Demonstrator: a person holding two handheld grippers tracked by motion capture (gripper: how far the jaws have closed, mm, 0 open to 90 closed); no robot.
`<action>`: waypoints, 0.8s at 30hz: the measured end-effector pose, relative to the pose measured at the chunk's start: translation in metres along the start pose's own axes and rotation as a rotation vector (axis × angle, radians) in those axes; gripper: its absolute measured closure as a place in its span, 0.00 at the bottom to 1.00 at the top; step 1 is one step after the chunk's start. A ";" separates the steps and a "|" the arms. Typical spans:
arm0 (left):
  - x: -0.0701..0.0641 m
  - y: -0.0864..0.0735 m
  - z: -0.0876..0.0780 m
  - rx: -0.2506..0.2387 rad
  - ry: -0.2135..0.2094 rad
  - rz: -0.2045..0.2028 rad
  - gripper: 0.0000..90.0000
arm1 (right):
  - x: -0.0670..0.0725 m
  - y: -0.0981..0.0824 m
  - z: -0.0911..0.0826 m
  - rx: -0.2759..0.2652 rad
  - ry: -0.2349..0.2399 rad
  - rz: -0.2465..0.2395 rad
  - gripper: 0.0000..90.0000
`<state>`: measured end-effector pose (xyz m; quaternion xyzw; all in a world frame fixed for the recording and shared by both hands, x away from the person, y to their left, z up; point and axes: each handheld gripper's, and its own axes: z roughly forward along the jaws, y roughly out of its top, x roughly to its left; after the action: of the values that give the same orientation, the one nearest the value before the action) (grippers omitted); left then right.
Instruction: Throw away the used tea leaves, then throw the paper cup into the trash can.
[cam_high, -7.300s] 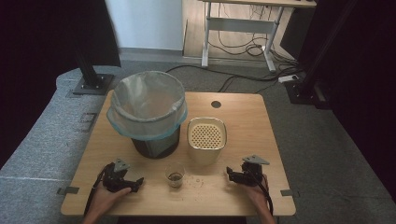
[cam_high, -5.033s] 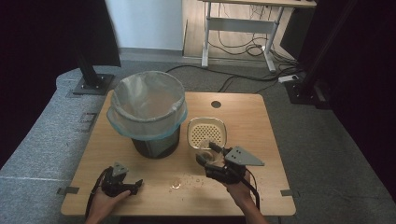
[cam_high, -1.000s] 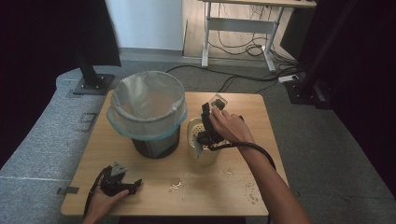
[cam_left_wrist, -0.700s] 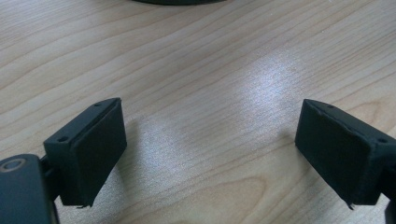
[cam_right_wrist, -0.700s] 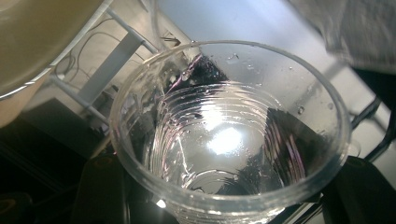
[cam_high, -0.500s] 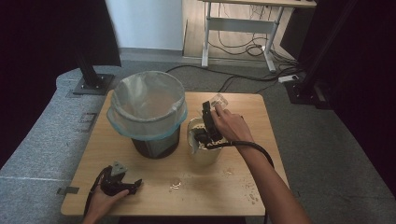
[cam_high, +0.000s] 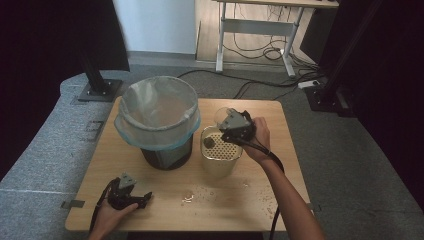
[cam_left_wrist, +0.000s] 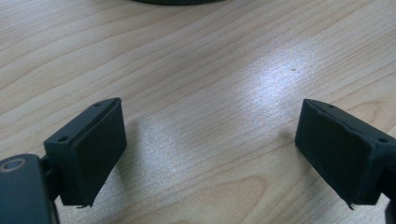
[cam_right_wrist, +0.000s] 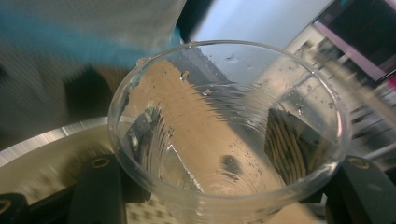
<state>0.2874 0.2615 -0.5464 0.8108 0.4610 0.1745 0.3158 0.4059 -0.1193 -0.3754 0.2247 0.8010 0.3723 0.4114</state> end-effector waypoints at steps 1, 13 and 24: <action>0.000 0.000 0.000 0.000 0.001 -0.001 0.09 | -0.011 -0.003 -0.004 -0.042 0.056 0.159 0.42; 0.000 0.000 0.000 -0.001 0.003 0.003 0.09 | -0.020 -0.018 -0.006 -0.103 0.202 0.410 0.41; 0.000 0.000 0.000 -0.002 0.002 0.001 0.09 | -0.021 -0.015 -0.008 -0.112 0.196 0.410 0.41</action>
<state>0.2873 0.2613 -0.5467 0.8105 0.4609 0.1756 0.3160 0.4103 -0.1460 -0.3740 0.3222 0.7528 0.5121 0.2592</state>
